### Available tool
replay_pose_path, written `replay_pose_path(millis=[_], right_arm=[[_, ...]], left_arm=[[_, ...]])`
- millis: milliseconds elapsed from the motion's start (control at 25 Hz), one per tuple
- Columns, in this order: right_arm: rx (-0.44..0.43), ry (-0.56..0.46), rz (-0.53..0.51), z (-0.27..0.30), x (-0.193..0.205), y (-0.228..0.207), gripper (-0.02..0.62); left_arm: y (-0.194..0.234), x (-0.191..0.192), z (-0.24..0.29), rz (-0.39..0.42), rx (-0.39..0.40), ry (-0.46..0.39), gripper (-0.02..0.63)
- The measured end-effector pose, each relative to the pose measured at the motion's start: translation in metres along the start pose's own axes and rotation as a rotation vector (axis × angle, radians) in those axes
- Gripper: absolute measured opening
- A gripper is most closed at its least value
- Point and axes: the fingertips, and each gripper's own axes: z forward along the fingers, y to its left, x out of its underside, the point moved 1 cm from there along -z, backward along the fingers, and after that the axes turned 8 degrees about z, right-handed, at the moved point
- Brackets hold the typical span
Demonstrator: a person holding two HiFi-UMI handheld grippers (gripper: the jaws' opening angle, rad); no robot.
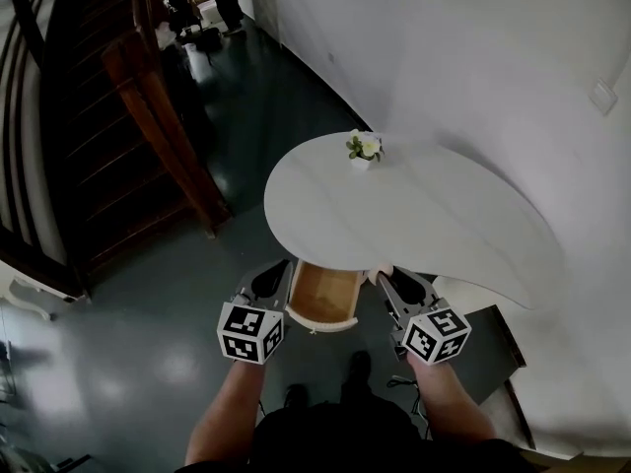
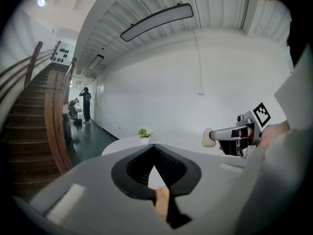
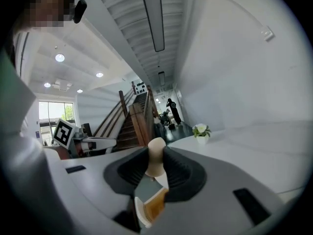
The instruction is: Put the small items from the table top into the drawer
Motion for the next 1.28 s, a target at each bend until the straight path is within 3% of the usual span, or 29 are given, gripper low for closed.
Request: replay_pose_path(millis=[280,520,960,1280], right_arm=[[-0.113,0.052,-0.017,0.024,-0.011,-0.040,0.089],[-0.184,0.109,-0.038,0.049,-0.001,-0.018,0.091],[-0.153,0.151,-0.087,0.076,0.025,0.026,0.091],[-0.193,0.271,-0.116,0.093,0.072,0.043,0.092]], left_arm=[[-0.017,-0.001,0.034,-0.025,-0.082,0.032,0.000],[-0.004,0.010,0.020,-0.015,-0.146,0.051,0.000],[0.018,0.057,-0.022,-0.045,-0.142,0.055,0.000],[0.029,0.093,-0.025,-0.126,-0.158,0.097,0.000]])
